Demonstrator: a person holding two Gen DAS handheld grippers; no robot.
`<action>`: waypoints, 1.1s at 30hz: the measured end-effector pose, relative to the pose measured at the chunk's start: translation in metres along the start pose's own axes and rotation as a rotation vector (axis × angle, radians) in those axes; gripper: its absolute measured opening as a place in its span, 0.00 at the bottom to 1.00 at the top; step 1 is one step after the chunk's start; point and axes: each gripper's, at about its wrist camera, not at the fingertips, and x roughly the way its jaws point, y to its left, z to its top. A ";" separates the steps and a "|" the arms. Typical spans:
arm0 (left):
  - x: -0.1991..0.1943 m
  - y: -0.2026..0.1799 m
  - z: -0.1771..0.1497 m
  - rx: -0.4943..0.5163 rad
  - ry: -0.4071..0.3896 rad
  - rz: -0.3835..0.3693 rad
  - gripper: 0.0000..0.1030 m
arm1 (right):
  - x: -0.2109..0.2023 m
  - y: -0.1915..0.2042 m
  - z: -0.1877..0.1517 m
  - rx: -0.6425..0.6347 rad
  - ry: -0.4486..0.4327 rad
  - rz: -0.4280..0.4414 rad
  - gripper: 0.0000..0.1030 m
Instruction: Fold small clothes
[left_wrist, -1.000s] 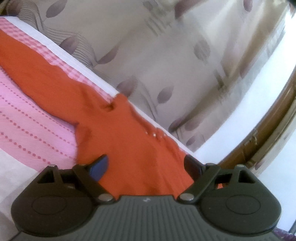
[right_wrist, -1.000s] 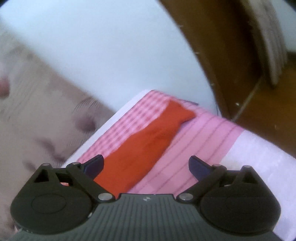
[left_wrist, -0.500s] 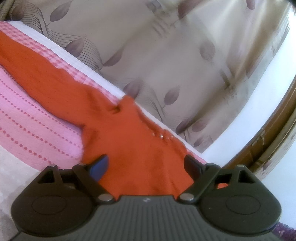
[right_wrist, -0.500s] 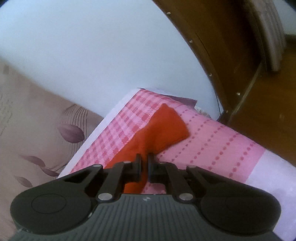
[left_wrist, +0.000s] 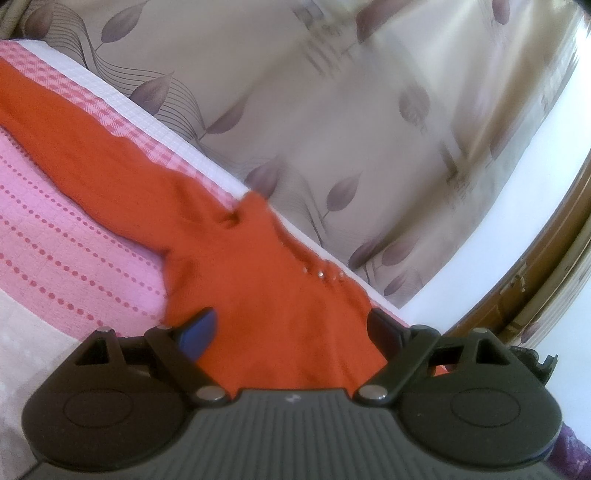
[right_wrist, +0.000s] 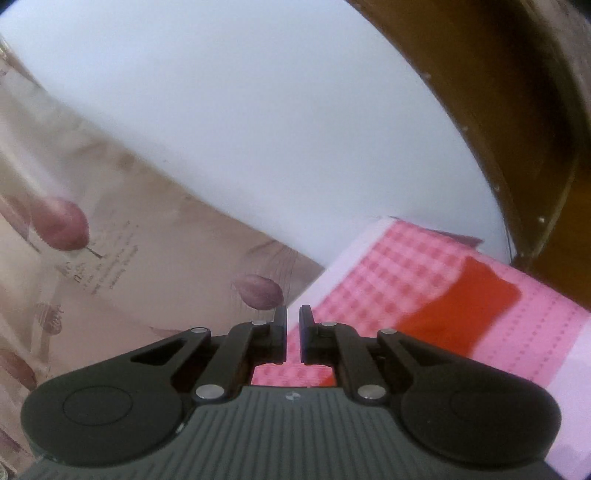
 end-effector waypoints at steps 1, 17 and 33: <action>0.000 0.000 0.000 -0.002 -0.001 -0.002 0.86 | -0.002 -0.001 0.000 -0.007 0.006 -0.028 0.15; 0.001 0.001 0.001 -0.004 -0.003 -0.005 0.87 | 0.054 -0.056 -0.019 -0.095 0.069 -0.269 0.86; 0.001 0.001 0.001 -0.004 -0.004 -0.005 0.88 | 0.019 0.012 -0.017 -0.018 0.078 -0.018 0.13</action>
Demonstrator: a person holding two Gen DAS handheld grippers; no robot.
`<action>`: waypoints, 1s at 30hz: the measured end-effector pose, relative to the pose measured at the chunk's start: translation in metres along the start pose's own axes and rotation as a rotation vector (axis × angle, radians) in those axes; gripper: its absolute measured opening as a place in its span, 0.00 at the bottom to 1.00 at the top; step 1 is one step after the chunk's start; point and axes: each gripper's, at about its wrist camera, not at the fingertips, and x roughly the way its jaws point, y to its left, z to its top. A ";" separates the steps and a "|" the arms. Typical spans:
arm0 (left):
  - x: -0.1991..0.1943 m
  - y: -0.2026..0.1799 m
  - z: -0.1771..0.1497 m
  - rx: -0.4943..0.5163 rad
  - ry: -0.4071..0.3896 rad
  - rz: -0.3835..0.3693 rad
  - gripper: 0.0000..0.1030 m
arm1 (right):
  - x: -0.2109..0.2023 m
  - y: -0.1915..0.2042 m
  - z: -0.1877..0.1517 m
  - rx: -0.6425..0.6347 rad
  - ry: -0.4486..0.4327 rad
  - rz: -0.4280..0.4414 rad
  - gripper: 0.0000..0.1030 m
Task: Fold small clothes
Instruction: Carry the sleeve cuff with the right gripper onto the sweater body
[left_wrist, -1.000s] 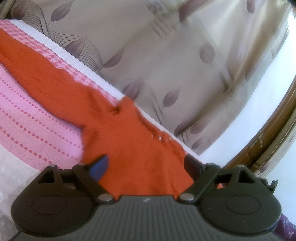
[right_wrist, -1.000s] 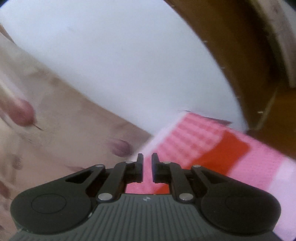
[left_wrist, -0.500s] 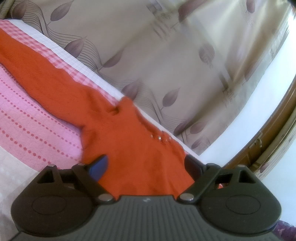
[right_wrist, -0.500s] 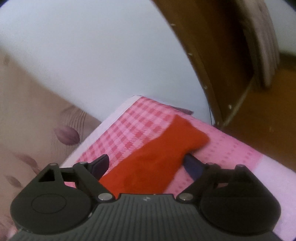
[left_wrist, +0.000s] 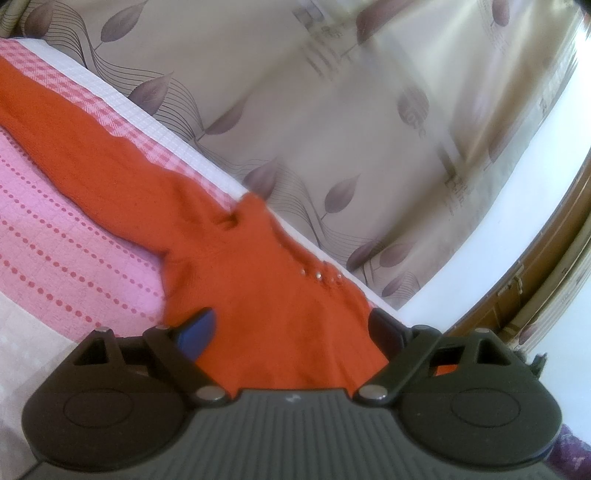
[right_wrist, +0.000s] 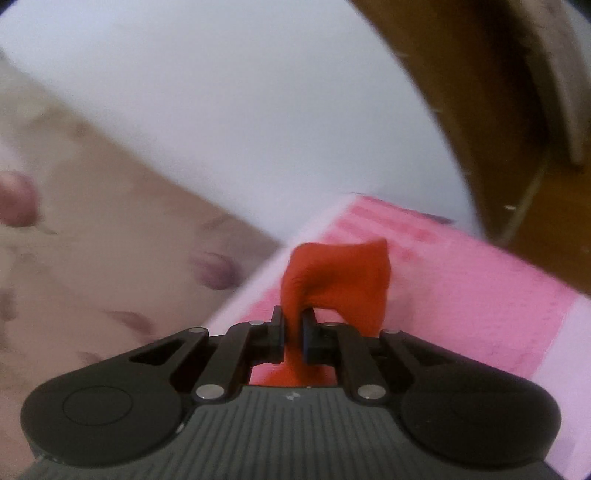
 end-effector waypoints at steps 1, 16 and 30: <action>0.000 0.000 0.000 0.000 0.000 0.000 0.88 | -0.002 0.014 -0.002 -0.007 0.007 0.025 0.13; 0.000 -0.001 0.000 -0.004 -0.006 -0.004 0.90 | 0.058 0.210 -0.141 -0.008 0.247 0.377 0.13; -0.009 0.010 0.011 -0.053 -0.089 0.041 0.90 | 0.118 0.278 -0.296 -0.179 0.448 0.360 0.14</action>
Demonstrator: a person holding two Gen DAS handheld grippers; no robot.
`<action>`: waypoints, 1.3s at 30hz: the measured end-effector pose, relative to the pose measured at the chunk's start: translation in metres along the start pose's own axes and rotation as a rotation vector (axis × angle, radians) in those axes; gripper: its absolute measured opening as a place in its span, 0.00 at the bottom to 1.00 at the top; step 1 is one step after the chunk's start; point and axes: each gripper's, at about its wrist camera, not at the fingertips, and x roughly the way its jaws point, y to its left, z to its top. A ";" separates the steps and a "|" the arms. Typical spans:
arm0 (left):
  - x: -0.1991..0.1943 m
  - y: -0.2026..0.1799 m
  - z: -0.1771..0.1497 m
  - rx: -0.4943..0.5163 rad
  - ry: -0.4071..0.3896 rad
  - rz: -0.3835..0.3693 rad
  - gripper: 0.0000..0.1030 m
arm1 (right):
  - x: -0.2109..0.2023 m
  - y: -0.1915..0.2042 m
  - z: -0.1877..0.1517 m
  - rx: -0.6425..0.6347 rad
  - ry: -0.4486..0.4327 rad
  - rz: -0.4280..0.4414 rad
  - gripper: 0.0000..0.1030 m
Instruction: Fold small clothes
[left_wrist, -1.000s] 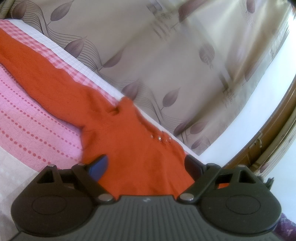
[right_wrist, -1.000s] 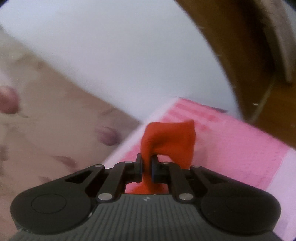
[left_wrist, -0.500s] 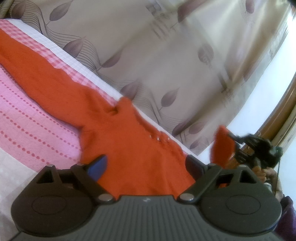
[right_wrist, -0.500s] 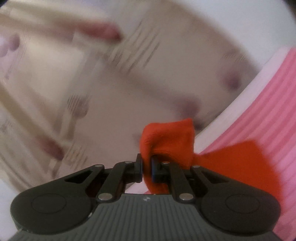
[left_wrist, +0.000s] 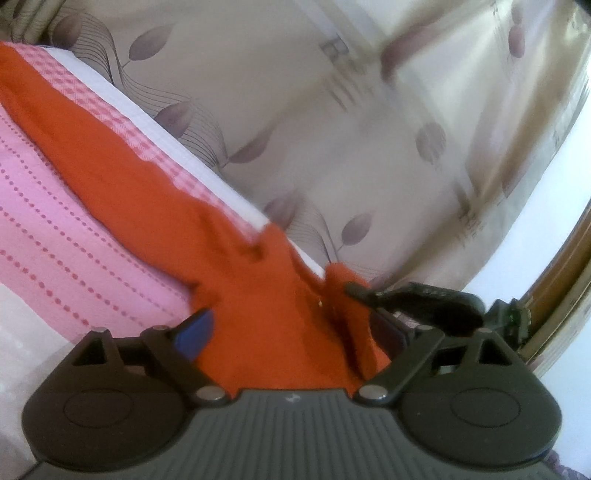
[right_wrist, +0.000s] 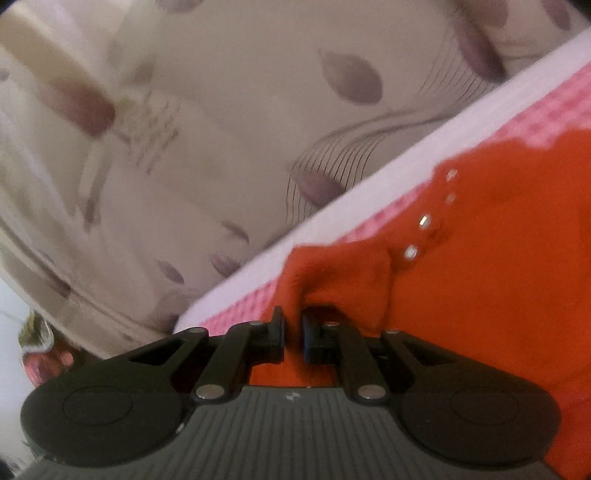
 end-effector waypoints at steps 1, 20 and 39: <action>0.000 0.000 0.000 -0.002 -0.001 -0.002 0.90 | 0.006 0.003 -0.003 -0.008 0.014 0.000 0.15; -0.010 0.014 0.003 -0.051 -0.074 0.029 0.90 | 0.027 0.050 -0.038 -0.302 0.142 0.143 0.73; -0.062 0.070 0.056 -0.218 -0.267 0.238 0.90 | -0.033 -0.007 -0.041 -0.175 0.044 0.073 0.97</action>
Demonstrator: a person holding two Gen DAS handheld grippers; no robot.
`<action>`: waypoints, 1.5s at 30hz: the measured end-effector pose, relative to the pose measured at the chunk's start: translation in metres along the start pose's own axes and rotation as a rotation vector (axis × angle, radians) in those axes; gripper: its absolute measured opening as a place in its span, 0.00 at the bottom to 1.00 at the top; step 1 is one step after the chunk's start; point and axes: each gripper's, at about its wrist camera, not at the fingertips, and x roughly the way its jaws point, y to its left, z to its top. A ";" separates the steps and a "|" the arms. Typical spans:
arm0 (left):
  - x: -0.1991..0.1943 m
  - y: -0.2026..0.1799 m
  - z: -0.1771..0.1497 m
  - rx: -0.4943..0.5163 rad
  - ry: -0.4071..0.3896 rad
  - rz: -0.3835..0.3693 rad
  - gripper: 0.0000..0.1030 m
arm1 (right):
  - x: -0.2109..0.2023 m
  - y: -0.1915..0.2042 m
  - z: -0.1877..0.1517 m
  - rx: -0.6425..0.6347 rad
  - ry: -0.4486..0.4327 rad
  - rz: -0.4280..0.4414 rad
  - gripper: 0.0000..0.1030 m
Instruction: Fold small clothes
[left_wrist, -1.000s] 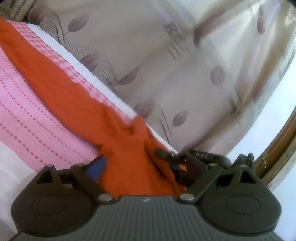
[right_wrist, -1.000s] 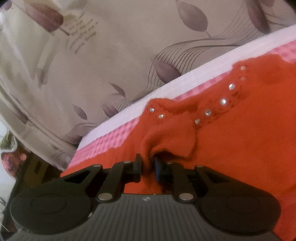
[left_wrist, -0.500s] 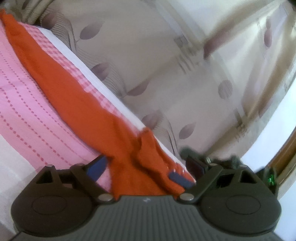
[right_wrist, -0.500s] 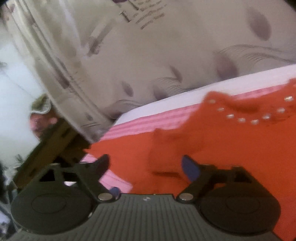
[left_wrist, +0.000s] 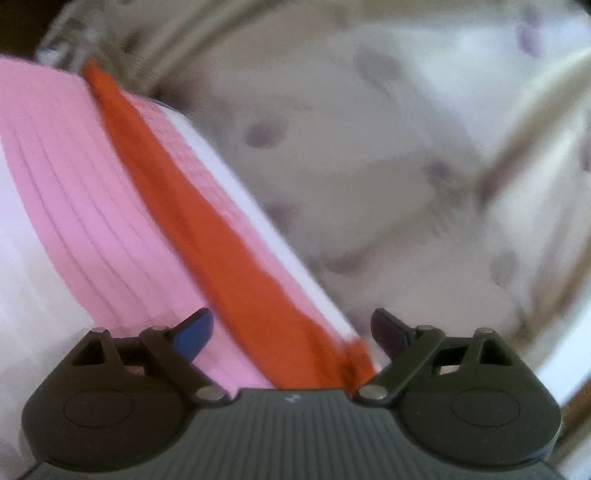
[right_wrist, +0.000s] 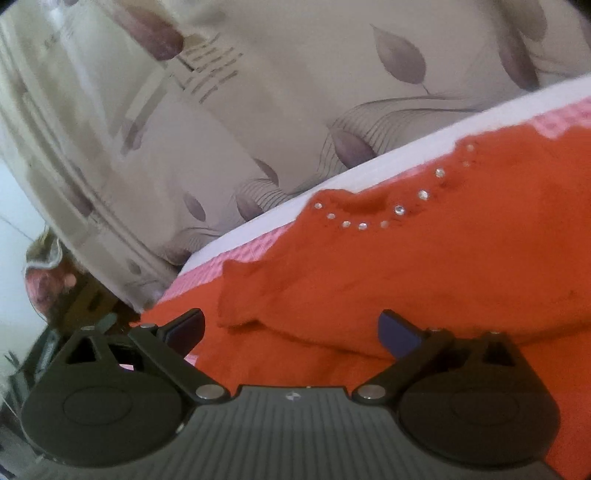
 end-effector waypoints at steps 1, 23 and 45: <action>-0.001 0.010 0.017 -0.026 -0.014 0.029 0.90 | 0.000 0.000 -0.001 -0.001 -0.004 -0.002 0.98; 0.063 0.109 0.163 -0.282 -0.008 0.227 0.06 | -0.002 0.005 -0.004 -0.015 -0.027 -0.005 1.00; 0.080 -0.260 -0.049 0.304 0.269 -0.506 0.06 | -0.089 -0.067 -0.009 0.421 -0.356 0.113 1.00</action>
